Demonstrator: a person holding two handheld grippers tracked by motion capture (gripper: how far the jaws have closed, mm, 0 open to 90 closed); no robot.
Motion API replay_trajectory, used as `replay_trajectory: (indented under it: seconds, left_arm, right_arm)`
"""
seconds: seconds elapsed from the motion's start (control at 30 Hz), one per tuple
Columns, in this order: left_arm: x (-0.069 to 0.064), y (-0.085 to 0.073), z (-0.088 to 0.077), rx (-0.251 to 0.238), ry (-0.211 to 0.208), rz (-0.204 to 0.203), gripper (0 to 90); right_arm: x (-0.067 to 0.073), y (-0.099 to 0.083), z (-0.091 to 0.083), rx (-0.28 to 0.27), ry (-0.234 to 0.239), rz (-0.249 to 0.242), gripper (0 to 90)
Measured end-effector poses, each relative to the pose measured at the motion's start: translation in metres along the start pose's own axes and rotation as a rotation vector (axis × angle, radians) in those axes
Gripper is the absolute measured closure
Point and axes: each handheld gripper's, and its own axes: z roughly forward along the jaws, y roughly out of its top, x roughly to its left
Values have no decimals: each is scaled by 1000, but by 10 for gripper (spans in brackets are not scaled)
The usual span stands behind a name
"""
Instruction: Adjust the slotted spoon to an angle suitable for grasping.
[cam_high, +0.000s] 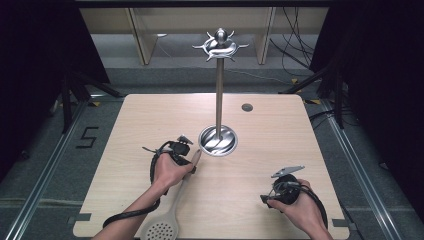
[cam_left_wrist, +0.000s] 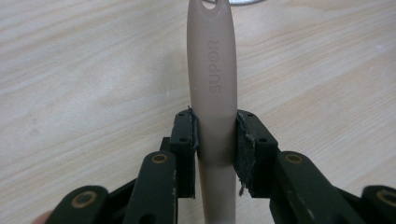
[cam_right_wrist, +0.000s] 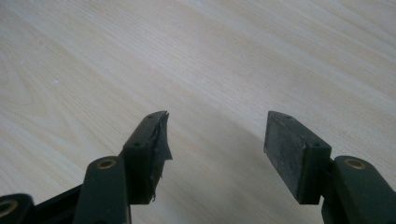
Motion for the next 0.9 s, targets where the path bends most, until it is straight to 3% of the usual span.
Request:
replay_trajectory:
  seconds: [0.03,0.07,0.1,0.13,0.23,0.33,0.47,0.5,0.63,0.77,0.9]
  left_arm:
    - [0,-1,-2,-5,-2,-6,695]
    - [2,-2,-5,-1,-6,17,695]
    - [1,-3,-6,-29,-6,-6,695]
    - [4,-3,-8,-42,1,45,695]
    - [4,-6,-12,-65,-5,62,695]
    - [4,-8,-17,-74,-8,66,694]
    - [6,-12,-20,-99,-41,40,694]
    - [7,-12,-21,-105,-42,55,695]
    - [6,-16,-29,-129,-62,55,695]
    - [7,-24,-41,-199,-62,55,695]
    - [9,-29,-50,-218,-74,71,696]
  right_arm:
    - [0,0,0,-1,-1,-1,402]
    - [0,0,0,0,0,1,401]
    - [0,0,0,0,0,2,401]
    - [1,0,1,-3,0,10,400]
    - [0,0,0,-1,-1,2,399]
    - [0,0,0,-2,-2,3,399]
    - [0,0,1,-3,-2,2,399]
    - [0,0,0,-3,-2,2,398]
    - [0,0,0,-5,-2,1,398]
    - [1,1,0,-17,-6,13,398]
    - [1,1,0,-19,-9,18,398]
